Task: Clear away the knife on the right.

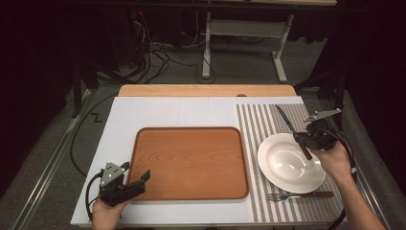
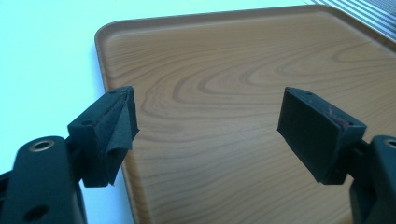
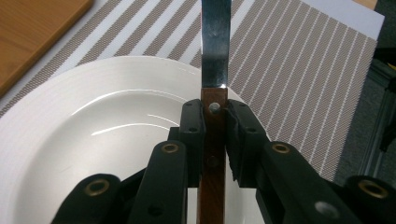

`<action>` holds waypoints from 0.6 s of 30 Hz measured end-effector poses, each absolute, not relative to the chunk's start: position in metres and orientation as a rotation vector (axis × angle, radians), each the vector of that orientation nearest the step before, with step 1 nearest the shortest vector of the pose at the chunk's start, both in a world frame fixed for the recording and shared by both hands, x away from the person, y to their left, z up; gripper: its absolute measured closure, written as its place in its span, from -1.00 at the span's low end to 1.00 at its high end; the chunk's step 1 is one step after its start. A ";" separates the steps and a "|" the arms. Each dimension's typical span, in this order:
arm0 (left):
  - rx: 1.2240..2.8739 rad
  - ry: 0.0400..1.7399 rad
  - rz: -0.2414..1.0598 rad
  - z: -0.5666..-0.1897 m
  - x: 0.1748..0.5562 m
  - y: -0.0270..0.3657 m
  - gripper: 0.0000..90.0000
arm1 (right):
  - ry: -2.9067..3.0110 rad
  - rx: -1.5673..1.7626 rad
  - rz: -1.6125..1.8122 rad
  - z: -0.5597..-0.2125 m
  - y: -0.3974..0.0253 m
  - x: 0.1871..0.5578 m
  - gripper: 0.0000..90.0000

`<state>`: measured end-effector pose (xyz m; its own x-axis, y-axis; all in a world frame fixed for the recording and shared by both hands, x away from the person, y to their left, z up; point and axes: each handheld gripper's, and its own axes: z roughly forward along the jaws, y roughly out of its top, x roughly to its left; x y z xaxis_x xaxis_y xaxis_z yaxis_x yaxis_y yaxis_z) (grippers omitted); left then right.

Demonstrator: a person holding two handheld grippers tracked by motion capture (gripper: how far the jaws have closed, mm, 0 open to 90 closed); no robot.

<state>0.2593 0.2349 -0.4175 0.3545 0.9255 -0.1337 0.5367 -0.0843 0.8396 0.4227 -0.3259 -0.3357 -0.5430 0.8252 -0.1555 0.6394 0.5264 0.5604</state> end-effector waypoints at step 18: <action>1.752 1.295 0.563 -0.417 0.259 0.235 -0.54 | 2.425 1.141 0.731 -0.334 -0.302 0.403 0.74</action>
